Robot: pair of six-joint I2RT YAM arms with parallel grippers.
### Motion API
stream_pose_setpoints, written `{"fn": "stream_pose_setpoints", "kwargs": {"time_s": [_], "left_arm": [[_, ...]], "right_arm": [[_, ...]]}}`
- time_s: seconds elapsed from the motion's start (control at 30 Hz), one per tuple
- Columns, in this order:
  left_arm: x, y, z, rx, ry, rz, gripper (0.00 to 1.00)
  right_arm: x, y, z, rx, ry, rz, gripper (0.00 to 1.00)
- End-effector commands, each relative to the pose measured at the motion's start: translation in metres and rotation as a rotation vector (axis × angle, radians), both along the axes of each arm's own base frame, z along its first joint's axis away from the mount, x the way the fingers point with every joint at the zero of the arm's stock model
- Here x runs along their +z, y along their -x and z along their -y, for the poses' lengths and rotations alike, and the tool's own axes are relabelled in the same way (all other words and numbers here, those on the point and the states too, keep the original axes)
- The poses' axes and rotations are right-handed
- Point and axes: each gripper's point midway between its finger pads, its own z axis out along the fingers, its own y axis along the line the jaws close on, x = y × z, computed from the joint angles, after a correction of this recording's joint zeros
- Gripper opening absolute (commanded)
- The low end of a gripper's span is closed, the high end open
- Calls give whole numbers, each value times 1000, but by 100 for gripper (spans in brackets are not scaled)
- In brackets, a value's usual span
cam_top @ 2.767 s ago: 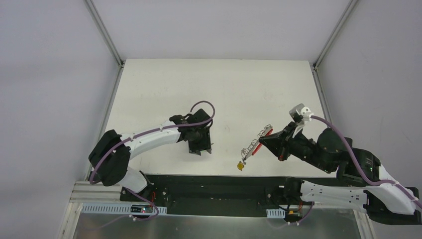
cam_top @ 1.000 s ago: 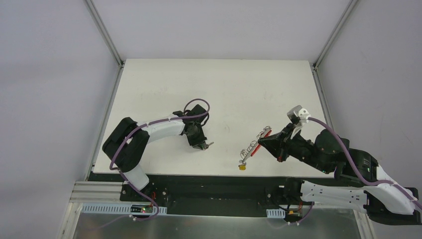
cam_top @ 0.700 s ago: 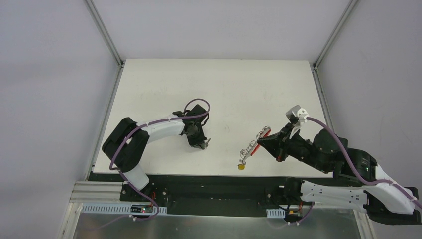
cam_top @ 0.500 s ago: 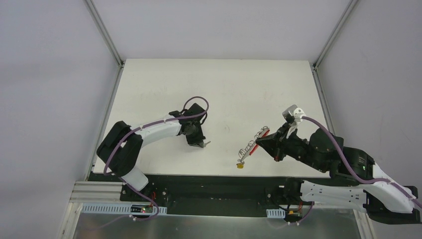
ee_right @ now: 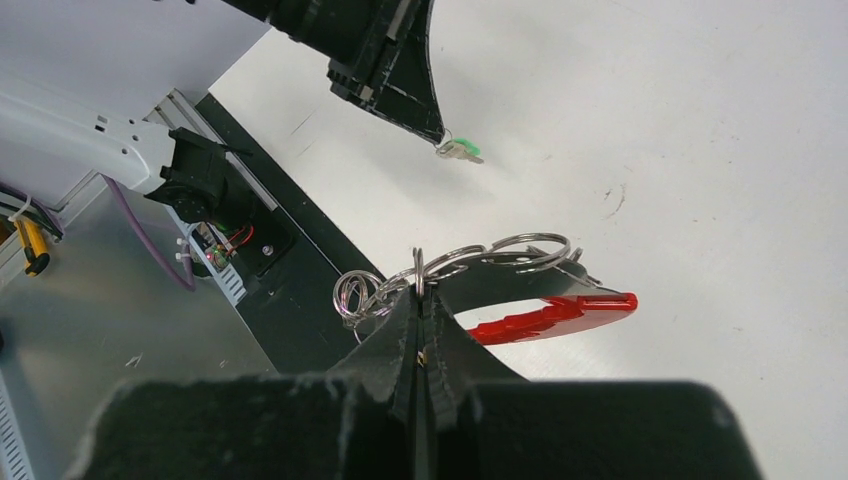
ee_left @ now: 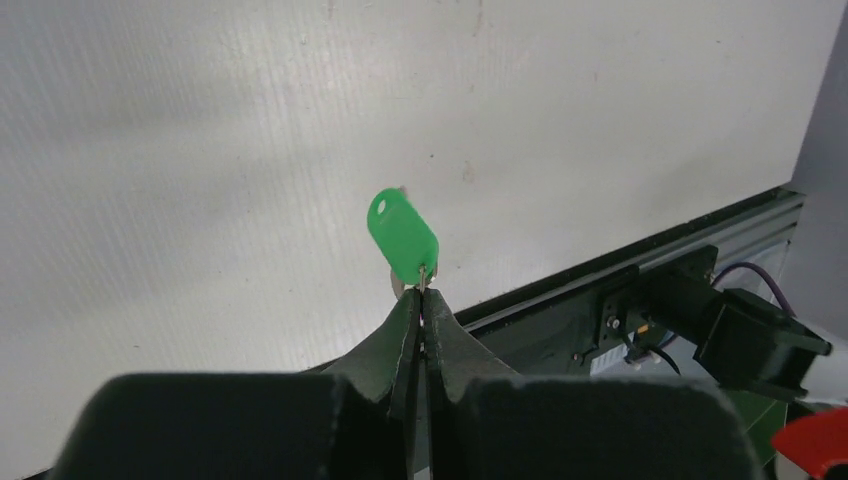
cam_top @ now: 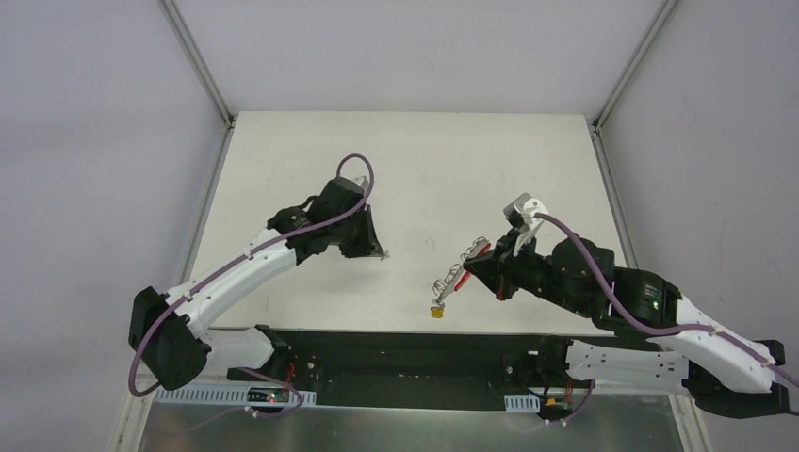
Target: Put the keys on the keyring
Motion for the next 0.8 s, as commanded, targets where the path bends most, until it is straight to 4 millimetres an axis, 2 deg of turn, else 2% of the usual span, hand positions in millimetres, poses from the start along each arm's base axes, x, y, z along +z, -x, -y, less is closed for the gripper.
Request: {"fn": "stream_pose_setpoints", "kwargs": {"time_s": [0.0, 0.2, 0.37, 0.57, 0.77], "left_arm": [[47, 6, -5, -94, 39, 118, 0], [98, 19, -2, -227, 122, 261, 0], [132, 38, 1, -367, 188, 355, 0], [158, 59, 0, -506, 241, 460, 0], [182, 72, -5, -585, 265, 583, 0]], "right_arm": [[32, -2, -21, 34, -85, 42, 0], [36, -5, -44, 66, -66, 44, 0], [43, -10, -55, 78, -47, 69, 0], [49, -15, -61, 91, -6, 116, 0], [51, -18, -64, 130, 41, 190, 0]]}}
